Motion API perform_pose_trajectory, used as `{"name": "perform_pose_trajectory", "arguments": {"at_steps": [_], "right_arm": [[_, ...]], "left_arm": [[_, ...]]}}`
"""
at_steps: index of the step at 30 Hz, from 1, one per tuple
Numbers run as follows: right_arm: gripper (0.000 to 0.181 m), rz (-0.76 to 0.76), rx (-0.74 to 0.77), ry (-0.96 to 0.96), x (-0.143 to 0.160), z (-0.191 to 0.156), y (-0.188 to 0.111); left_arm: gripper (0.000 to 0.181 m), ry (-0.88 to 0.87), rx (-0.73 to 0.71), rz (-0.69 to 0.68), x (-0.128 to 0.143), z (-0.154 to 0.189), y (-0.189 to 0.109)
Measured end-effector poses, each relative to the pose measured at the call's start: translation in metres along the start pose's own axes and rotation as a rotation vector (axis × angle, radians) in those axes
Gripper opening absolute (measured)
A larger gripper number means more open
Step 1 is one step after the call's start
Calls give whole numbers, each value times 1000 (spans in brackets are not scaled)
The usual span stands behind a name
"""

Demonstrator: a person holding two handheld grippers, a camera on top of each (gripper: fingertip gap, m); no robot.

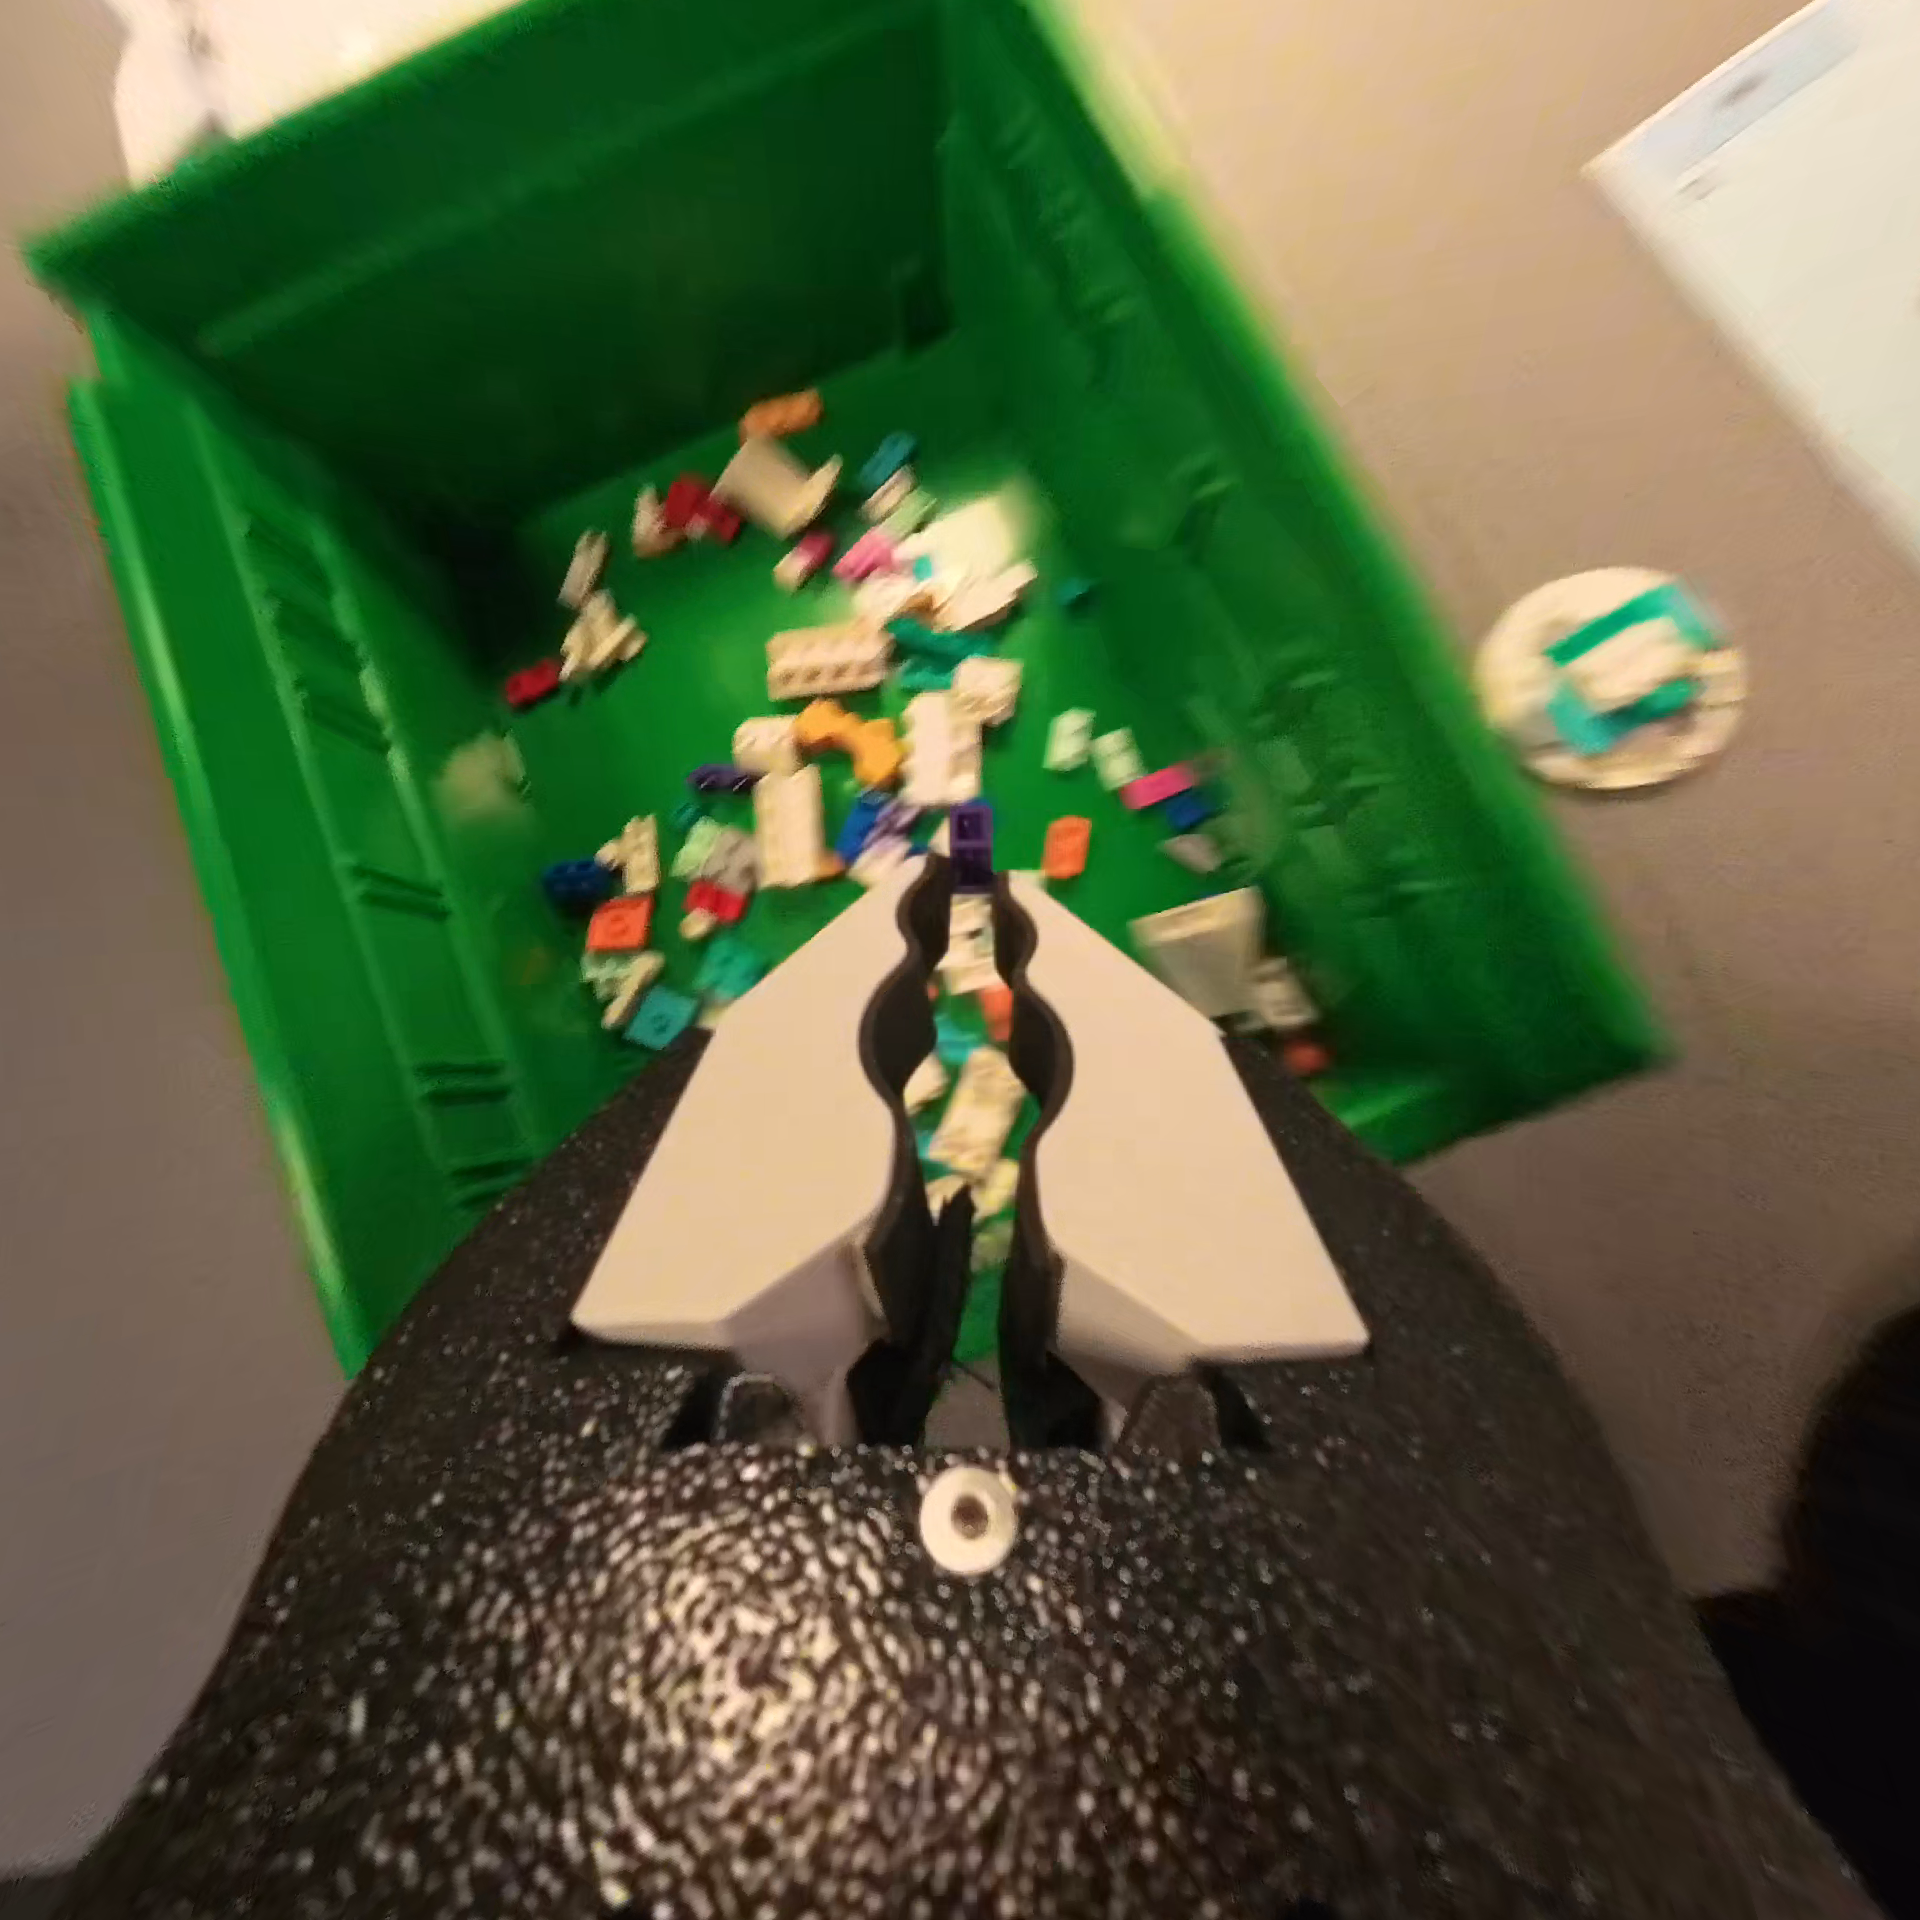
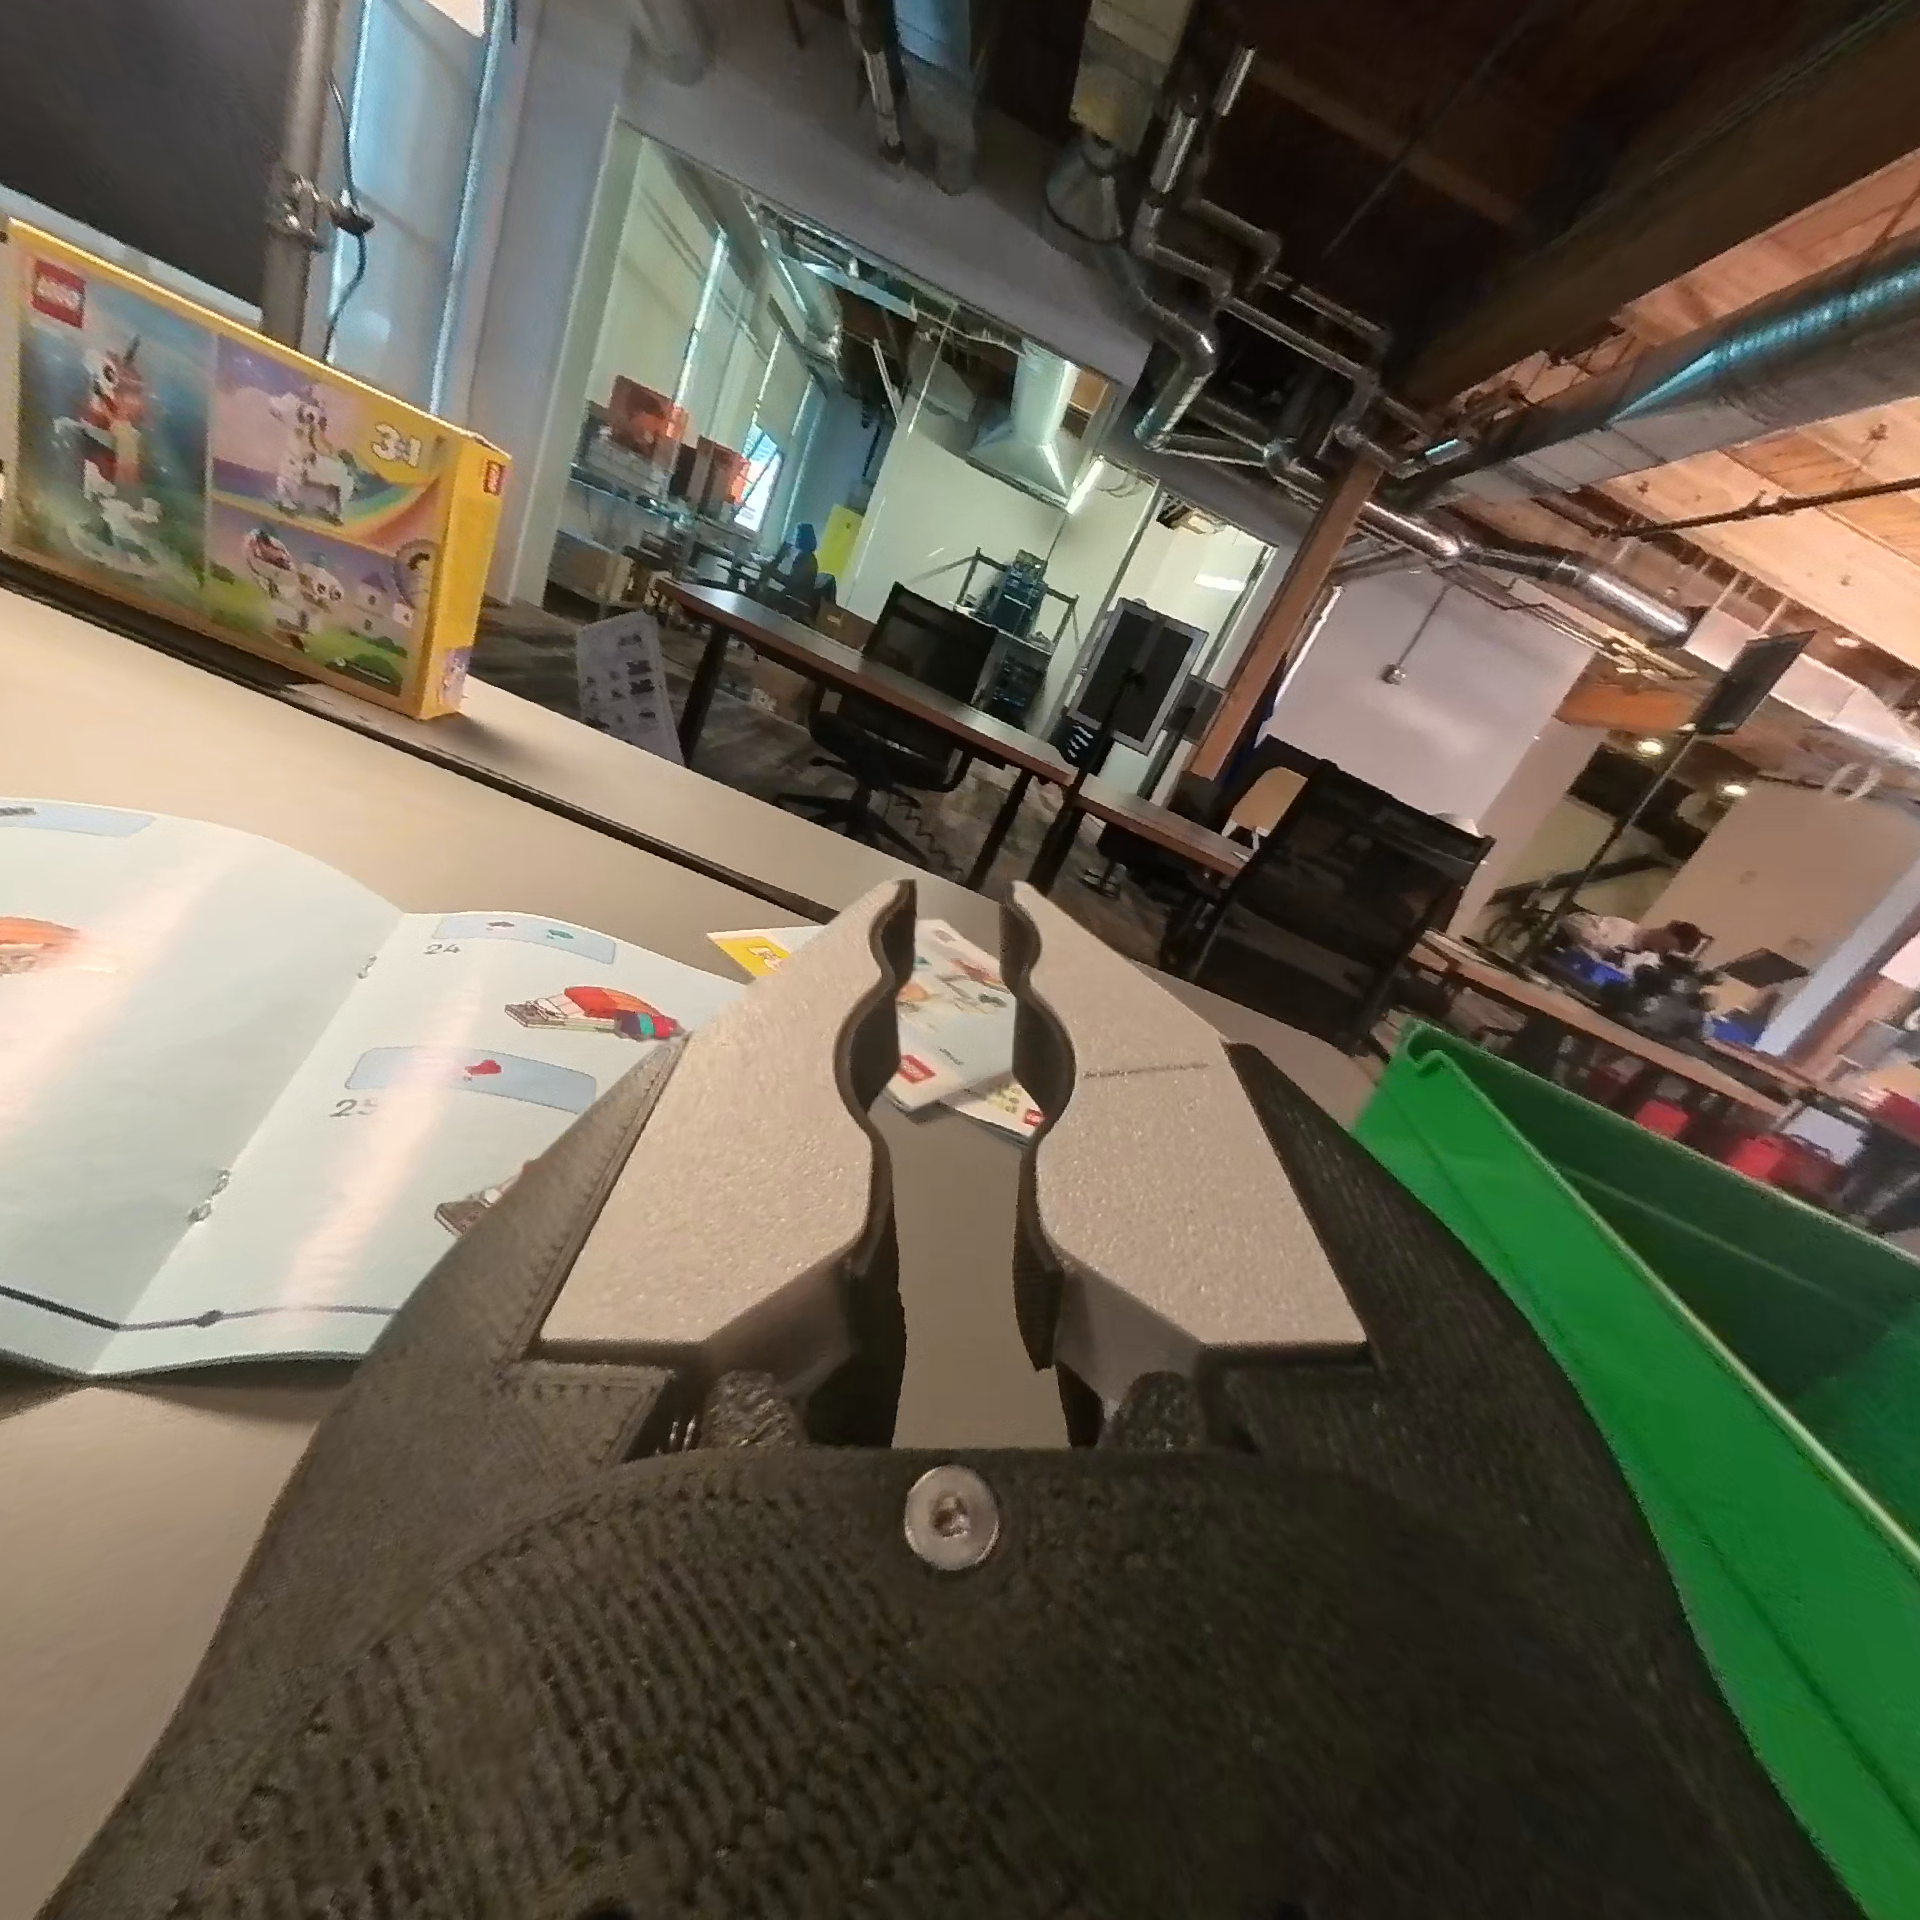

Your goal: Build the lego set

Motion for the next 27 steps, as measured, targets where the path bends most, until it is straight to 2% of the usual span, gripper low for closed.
{"name": "perform_pose_trajectory", "arguments": {"at_steps": [1, 4, 6, 10, 12, 16, 23, 27], "right_arm": [[13, 9, -9, 11, -1, 0, 0], [12, 45, -46, 30, -4, -3, 0], [11, 72, -68, 28, -6, -4, 2], [11, 112, -105, 37, -8, -3, 15], [11, 119, -121, 45, -7, -4, 21], [10, 135, -138, 72, -8, -4, 23], [9, 130, -116, 161, -2, 8, 29], [9, 132, -125, 163, -2, 7, 29]], "left_arm": [[6, 15, 47, 52, -12, 17, -13], [6, 99, 268, 190, -44, 90, -50], [5, 151, 408, 218, -53, 141, -61], [5, 159, 639, 111, -45, 231, -44], [6, 210, 626, 37, -34, 259, -17], [6, 350, 493, -67, -13, 281, 20], [6, 381, 442, -147, -6, 291, 29], [19, 339, 420, -200, 0, 289, 36]]}}
Point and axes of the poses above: each gripper's, where its closed fingertips meet, y out along the fingers, x out of its underside, z = x × y across the jaws, the point moved 1 cm from there along -y, back along the fingers, and after that the axes turned 9 degrees about -x, right-handed, at the moved point
